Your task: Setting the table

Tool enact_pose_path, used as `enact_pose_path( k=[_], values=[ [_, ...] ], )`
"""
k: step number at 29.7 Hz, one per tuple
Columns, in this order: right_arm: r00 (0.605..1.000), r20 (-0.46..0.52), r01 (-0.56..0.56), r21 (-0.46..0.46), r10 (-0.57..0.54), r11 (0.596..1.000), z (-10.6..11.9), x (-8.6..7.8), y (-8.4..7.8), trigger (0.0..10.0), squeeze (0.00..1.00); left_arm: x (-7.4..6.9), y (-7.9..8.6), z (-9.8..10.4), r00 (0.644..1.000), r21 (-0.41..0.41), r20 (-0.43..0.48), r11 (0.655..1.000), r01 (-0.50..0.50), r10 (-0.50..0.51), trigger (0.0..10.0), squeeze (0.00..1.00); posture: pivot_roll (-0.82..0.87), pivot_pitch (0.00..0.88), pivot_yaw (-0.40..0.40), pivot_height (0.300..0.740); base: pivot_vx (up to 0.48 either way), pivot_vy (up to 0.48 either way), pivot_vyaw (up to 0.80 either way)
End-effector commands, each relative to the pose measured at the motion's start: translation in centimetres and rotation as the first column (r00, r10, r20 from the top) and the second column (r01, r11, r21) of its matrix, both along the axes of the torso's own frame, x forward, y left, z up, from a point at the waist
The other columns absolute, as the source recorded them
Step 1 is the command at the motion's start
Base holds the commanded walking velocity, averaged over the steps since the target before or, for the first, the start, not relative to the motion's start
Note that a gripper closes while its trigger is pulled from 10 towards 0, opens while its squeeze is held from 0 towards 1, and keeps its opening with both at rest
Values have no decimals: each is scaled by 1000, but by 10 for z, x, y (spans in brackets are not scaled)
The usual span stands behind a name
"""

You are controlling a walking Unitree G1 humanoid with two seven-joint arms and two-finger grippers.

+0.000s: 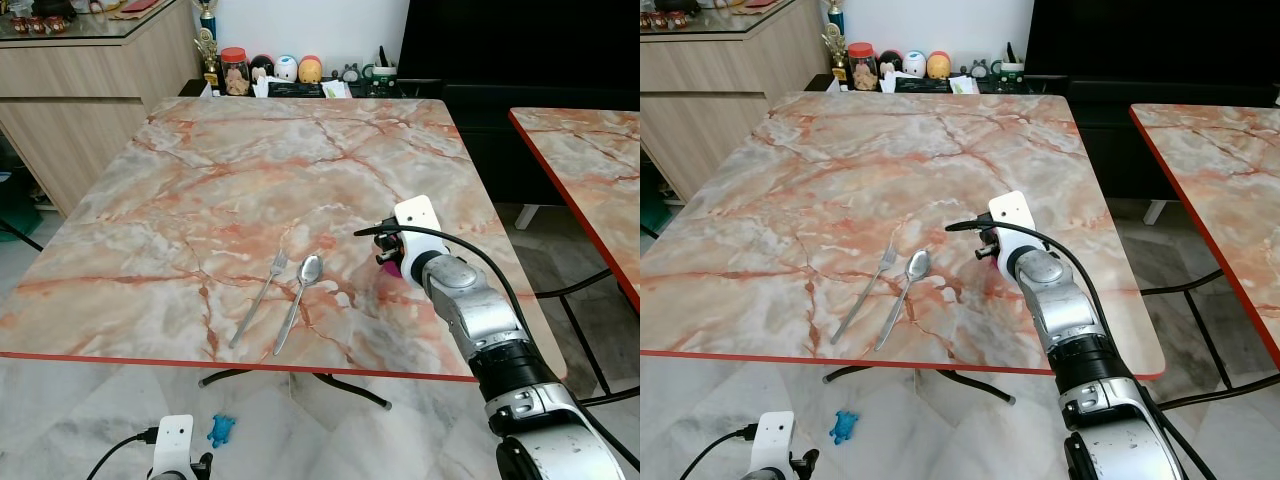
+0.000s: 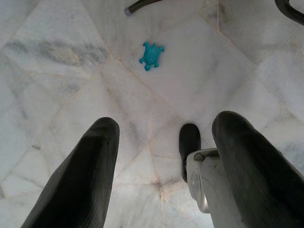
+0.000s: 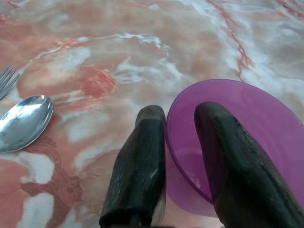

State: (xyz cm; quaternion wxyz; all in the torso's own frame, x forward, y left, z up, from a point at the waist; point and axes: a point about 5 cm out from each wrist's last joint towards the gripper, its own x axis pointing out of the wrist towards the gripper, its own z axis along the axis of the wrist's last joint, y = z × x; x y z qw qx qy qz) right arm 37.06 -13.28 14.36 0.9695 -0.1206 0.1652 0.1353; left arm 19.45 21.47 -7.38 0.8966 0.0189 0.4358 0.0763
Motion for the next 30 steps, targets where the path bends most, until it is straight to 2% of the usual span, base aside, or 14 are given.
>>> enact_pose_path(
  k=[1, 2, 3, 4, 22, 27, 29, 30],
  values=[
    [1000, -14, 1, -8, -1, 1000, -4, -1, -3, 10000, 0, -6, 4, -3, 1000, 4, -28, 1000, -2, 3, 10000, 0, -9, 32, 11, 740, 0, 0, 0],
    [1000, -14, 1, -9, -1, 1000, -4, -1, -3, 7765, 0, -6, 4, -3, 1000, 4, -28, 1000, -3, 3, 10000, 0, -8, 31, 12, 740, 0, 0, 0],
    [1000, -14, 1, -10, -1, 1000, -4, -1, -3, 6667, 0, -6, 4, -3, 1000, 4, -29, 1000, -3, 3, 10000, 0, -8, 30, 12, 740, 0, 0, 0],
    [1000, -14, 0, -9, -1, 1000, -4, -2, -3, 0, 0, -7, 4, -3, 1000, 4, -29, 1000, -2, 2, 10000, 0, -8, 30, 12, 740, 0, 0, 0],
    [1000, 13, 16, -8, -16, 1000, -2, 0, -5, 0, 0, -8, 4, -4, 999, 8, -36, 1000, -1, 1, 10000, 0, -5, 23, 11, 740, 0, 0, 0],
    [996, 85, 22, 37, -25, 999, 6, 0, -4, 0, 0, -9, 4, -4, 999, 8, -39, 1000, -2, 2, 10000, 0, -5, 19, 10, 740, 0, 0, 0],
    [982, 181, 34, 99, -52, 994, 15, -1, -5, 0, 0, -10, 4, -4, 999, 9, -41, 1000, -3, 3, 10000, 0, -3, 19, 8, 740, 0, 0, 0],
    [969, 237, 49, 108, -74, 993, 19, -4, -7, 7569, 0, -10, 5, -4, 999, 9, -41, 1000, -3, 3, 10000, 0, -2, 19, 7, 740, 0, 0, 0]
  ],
)
